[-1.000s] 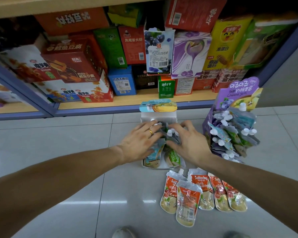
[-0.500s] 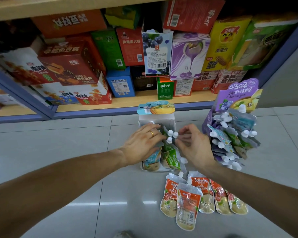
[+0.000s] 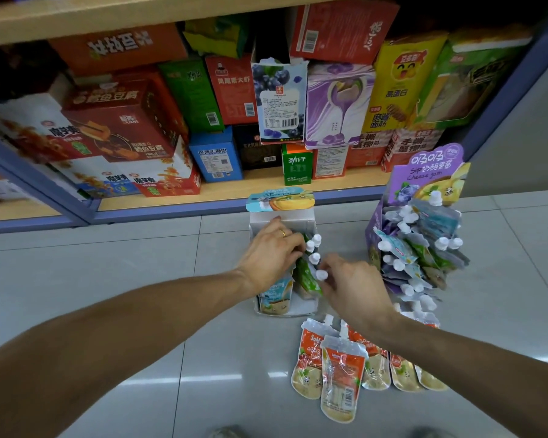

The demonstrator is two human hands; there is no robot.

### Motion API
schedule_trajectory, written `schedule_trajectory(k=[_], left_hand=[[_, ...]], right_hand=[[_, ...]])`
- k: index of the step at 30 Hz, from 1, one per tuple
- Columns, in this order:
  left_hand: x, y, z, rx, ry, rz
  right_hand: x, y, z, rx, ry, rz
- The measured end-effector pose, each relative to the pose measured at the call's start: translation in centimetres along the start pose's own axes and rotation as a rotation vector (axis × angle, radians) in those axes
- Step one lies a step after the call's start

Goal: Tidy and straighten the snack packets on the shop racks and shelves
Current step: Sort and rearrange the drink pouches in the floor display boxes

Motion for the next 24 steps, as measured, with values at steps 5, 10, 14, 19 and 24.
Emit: schedule_trajectory(k=[5, 10, 14, 19, 24], left_hand=[[0.5, 0.3, 0.7, 0.068, -0.105, 0.052], [-1.4, -1.3, 1.9, -0.159, 0.033, 0.115], [-5.3, -1.0, 0.9, -0.119, 0.127, 0.200], [-9.9, 0.5, -3.2, 0.096, 0.088, 0.206], [-11.9, 2.9, -5.6, 0.274, -0.059, 0.221]], right_hand=[[0.3, 0.4, -1.2, -0.004, -0.047, 0.088], [-0.1, -2.6, 1.3, -0.219, -0.049, -0.004], [-3.1, -5.9, 4.5, -0.404, 0.070, 0.093], [-7.8, -5.5, 4.3, -0.198, 0.335, 0.158], [-9.5, -4.0, 2.1, -0.036, 0.353, 0.171]])
Point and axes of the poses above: each hand's wrist, its own z-axis away from the middle knuckle, its own y-axis out of the palm, x = y × z, the point moved 1 cm from there along -z, towards the middle knuckle, and after that the axes turned 7 degrees about -y, right-handed, at the moved point
